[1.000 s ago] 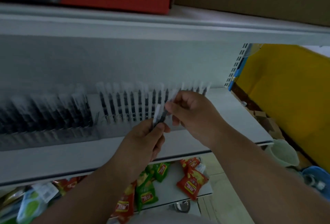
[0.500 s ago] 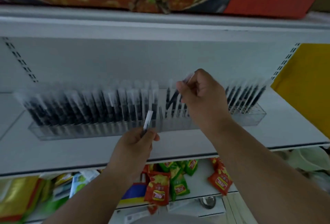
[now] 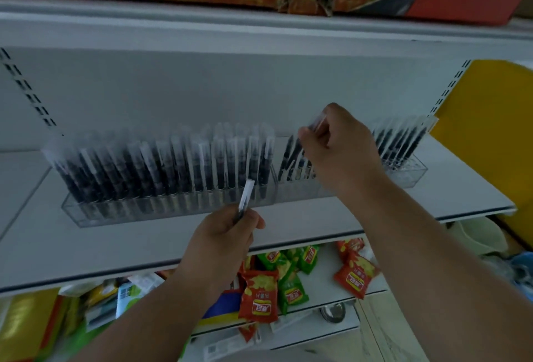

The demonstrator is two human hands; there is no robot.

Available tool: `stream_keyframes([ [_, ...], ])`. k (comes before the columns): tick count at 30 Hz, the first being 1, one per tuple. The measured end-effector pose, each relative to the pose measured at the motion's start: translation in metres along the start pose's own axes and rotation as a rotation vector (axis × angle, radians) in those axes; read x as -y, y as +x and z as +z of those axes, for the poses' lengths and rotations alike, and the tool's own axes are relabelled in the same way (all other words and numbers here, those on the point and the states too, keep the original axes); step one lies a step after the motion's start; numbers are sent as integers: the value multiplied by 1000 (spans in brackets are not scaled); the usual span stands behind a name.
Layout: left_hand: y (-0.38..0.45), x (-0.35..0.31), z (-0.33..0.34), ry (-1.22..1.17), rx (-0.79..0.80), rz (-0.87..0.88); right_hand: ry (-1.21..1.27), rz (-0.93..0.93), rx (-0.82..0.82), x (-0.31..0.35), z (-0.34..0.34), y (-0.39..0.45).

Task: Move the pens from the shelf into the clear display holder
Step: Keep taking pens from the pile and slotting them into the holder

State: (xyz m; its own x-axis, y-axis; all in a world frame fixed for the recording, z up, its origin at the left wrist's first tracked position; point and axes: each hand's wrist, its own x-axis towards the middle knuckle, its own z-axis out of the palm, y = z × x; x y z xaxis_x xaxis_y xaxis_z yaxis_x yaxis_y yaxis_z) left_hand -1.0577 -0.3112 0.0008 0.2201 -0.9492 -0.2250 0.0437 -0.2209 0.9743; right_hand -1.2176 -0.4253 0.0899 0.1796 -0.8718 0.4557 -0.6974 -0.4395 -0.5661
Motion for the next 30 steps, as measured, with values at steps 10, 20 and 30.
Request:
stream_keyframes([
  [10, -5, -3, 8, -97, 0, 12, -58, 23, 122, -9, 32, -9],
  [20, -1, -8, 17, 38, -85, 71, 17, 7, 74, -12, 17, -23],
  [30, 17, -28, 59, 440, -65, 429, 428, 107, 302, -12, -7, -30],
])
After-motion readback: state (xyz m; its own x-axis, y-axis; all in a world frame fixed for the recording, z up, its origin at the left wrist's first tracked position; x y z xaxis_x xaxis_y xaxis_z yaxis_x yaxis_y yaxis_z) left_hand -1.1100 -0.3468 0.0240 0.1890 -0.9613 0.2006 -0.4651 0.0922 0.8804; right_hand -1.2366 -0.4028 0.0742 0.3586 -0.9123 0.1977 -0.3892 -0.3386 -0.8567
